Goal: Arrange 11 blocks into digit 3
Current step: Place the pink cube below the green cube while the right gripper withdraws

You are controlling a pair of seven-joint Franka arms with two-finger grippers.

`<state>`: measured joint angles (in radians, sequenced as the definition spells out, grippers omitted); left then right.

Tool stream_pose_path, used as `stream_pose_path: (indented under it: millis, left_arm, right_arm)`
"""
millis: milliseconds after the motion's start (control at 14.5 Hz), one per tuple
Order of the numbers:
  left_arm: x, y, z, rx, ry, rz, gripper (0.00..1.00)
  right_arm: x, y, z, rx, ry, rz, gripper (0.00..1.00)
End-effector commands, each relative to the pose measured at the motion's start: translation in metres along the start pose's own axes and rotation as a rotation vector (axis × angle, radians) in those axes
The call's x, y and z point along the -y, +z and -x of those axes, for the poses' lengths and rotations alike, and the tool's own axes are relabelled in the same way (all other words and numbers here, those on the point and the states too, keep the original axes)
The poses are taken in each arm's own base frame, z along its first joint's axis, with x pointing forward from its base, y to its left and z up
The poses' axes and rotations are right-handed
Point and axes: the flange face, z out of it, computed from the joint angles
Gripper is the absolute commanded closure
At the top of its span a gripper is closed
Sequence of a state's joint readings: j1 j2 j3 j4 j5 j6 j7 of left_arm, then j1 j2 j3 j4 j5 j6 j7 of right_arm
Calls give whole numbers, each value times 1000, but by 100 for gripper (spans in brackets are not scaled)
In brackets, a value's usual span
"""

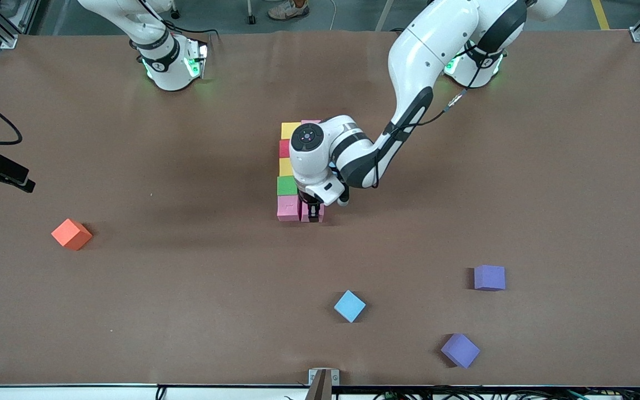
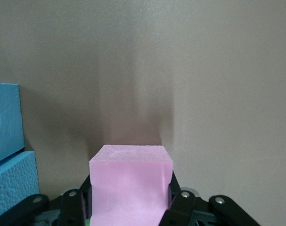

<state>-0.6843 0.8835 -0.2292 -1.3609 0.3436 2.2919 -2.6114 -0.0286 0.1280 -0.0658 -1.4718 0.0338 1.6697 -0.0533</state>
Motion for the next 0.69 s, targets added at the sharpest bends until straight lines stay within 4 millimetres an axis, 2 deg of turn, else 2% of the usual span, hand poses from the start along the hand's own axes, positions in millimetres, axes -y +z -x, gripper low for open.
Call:
stream_pose_path:
  millis: [0, 138, 275, 482, 551, 620]
  left_arm:
    - [-4, -2, 5, 17, -11, 15, 73]
    - [-4, -2, 5, 18, -11, 16, 73]
    - [-4, -1, 5, 19, -11, 16, 73]
    - [-4, 0, 6, 26, -9, 19, 71]
    - [-4, 0, 6, 25, -6, 20, 65]
    - [-4, 0, 6, 25, -3, 20, 51]
  right_arm:
    - [-2, 1, 12, 5, -11, 11, 0]
    - [-1, 3, 13, 19, -13, 11, 0]
    - [-6, -4, 15, 9, -5, 12, 0]
    - [1, -5, 18, 32, -16, 8, 0]
    - [3, -9, 19, 37, -19, 8, 0]
    - [6, -14, 18, 29, -25, 8, 0]
